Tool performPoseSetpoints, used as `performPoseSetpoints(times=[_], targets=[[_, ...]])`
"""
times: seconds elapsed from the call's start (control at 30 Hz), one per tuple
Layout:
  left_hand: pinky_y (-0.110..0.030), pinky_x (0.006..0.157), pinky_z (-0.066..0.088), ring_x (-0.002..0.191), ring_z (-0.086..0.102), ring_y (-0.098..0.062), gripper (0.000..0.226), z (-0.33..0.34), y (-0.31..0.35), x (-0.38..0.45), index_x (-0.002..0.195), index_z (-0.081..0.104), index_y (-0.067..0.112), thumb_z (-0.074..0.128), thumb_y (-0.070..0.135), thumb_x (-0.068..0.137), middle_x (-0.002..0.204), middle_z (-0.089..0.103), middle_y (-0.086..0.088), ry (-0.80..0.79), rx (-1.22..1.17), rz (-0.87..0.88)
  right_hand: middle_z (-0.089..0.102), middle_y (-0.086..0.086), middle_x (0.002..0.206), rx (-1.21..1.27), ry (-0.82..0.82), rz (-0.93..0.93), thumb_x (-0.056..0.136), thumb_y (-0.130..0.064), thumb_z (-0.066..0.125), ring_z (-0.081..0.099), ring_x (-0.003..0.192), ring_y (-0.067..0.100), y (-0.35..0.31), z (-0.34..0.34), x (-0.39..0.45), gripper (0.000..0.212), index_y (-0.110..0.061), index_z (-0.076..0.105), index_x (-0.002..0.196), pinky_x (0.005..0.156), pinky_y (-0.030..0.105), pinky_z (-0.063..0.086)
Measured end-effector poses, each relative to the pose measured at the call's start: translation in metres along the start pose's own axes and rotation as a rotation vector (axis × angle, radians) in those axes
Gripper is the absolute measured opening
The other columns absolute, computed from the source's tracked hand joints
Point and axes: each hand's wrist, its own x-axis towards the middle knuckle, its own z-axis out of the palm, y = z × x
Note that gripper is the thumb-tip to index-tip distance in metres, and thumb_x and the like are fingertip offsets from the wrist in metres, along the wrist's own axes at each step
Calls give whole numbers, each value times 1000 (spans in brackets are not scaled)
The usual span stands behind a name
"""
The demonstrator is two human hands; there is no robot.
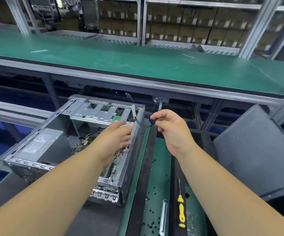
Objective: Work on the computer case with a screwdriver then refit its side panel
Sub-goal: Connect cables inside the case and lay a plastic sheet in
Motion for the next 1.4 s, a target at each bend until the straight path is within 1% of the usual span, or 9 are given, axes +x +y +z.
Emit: performPoseSetpoints(times=[0.13,0.3,0.43,0.6,0.73,1.0,1.1,1.3,1.4], targets=[[-31,94,32,119,52,-17,49,-12,4,2,136,45,44,54,59,90,137,52,11,95,36,114,69,-5,86,41,-138,20,83,15,49,51,82,15,6,23,-10,53,-30,71,69,71,25,38],[-1,65,41,97,59,12,25,-45,10,-4,105,66,38,41,36,103,104,70,22,117,141,419,74,1,86,-33,-179,85,80,18,44,63,80,4,14,62,-16,47,-24,57,64,71,18,41],[-23,70,48,78,60,-8,23,-84,8,-8,99,63,38,42,28,103,86,67,14,85,377,571,75,16,101,77,-96,149,65,3,43,59,86,22,13,101,-13,20,-15,43,73,68,31,36],[-38,70,50,77,56,-10,16,-140,10,-5,98,61,36,45,35,97,79,60,13,35,645,704,75,10,94,106,-6,277,96,-14,46,45,69,13,13,150,2,8,-15,48,104,58,28,28],[-36,67,48,79,52,-6,12,-174,12,7,96,58,33,46,34,97,84,58,13,-2,736,795,69,1,73,-23,22,279,103,-33,45,44,64,12,19,182,12,27,-13,63,109,56,26,30],[-34,73,50,79,56,-2,10,-211,-8,45,96,59,40,49,41,97,83,62,14,-181,744,583,47,-2,53,-38,210,269,105,-43,36,50,58,8,39,217,13,47,-18,73,92,74,31,35],[-31,79,51,86,60,-7,12,-211,-15,59,89,63,42,53,43,95,96,65,13,-310,788,436,41,2,53,-47,330,332,105,-41,39,55,59,9,47,219,12,54,-20,71,67,81,32,36],[-20,54,34,65,49,2,14,-191,-17,88,93,67,36,56,45,94,81,58,18,-467,939,301,44,-3,45,140,574,478,105,-24,44,44,52,14,72,206,14,34,-7,69,88,57,28,35],[-24,72,47,86,61,-11,24,-173,-10,103,104,70,26,56,43,94,94,67,8,-576,1020,226,27,-5,42,213,711,599,104,-27,44,28,44,11,83,201,15,37,-8,67,84,51,26,27]])
